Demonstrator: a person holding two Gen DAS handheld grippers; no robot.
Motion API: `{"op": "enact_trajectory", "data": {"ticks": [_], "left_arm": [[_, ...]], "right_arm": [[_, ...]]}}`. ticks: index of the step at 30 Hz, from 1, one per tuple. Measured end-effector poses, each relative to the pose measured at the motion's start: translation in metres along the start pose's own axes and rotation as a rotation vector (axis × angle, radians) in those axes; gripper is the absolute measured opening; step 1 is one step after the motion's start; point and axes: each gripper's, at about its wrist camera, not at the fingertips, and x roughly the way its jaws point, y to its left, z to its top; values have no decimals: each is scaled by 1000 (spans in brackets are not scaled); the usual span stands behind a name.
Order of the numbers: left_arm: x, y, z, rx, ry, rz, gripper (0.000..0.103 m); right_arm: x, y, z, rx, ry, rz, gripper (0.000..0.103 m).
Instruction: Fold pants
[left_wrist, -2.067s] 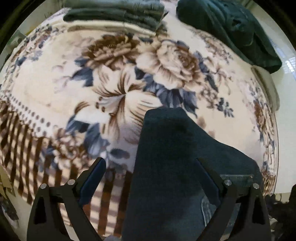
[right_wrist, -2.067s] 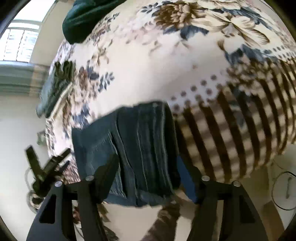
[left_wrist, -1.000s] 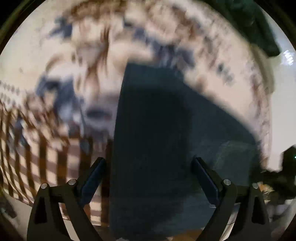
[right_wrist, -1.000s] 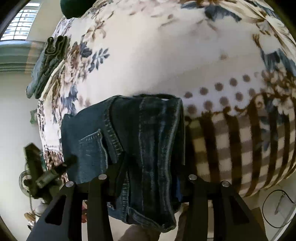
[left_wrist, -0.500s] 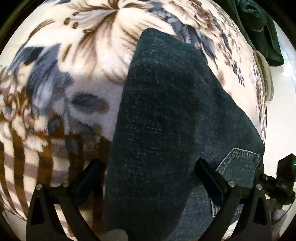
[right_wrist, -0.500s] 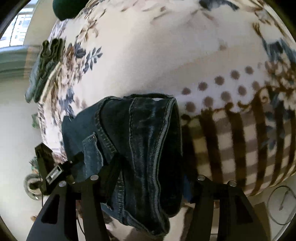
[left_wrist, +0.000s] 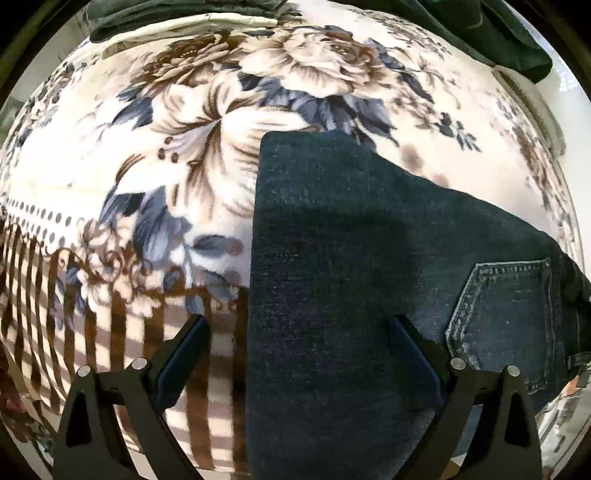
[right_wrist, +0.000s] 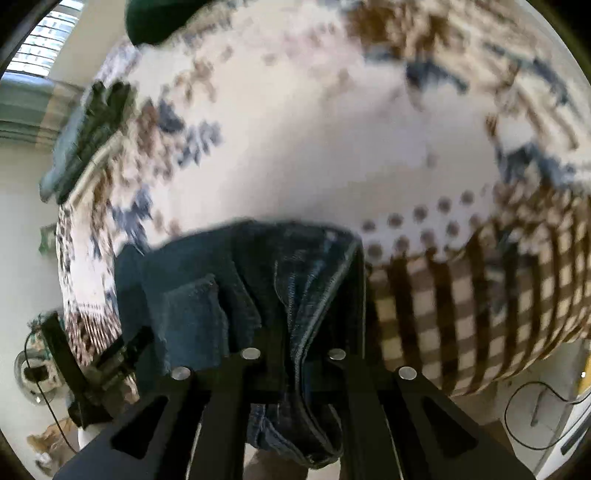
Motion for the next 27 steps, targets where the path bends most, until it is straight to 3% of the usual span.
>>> {"op": "enact_trajectory", "data": {"ticks": [3,4,5,6,7,12,14,18,22,24,26,27], "left_arm": [[3,-1,2,-10,6,-8,99],[3,-1,2,-11,6,-12,99],[2,-3,2,-12,6,-14,99],[2,0,2,-16,7,-21,99],[1,0,1,-21,10,-30,99],[-2,9,-4,-59,31,-81,99],[-2,14,-7,-73,41,-108,99],[6,28,-11,-125,93,-237,99],[17,39,-12,-169,120,-338,99],[19,41,-11,-174,128,-359,99],[20,43,-11,-168,134,-374,99],[20,43,-10,-164,137,-379,99]], "right_arm": [[-5,-16,-7,49,4,71,33],[-9,-20,-11,57,-8,103,54],[-13,-26,-16,64,-21,149,67],[-14,-32,-23,73,-22,202,91],[-13,-36,-28,82,-16,243,99],[31,-45,-51,121,72,361,99],[46,-41,-51,103,71,354,100],[50,-32,-44,63,21,347,99],[60,-18,-37,-64,21,208,99],[64,-25,-34,-22,38,262,99],[59,-30,-33,18,21,322,89],[54,-31,-33,28,5,341,75]]}}
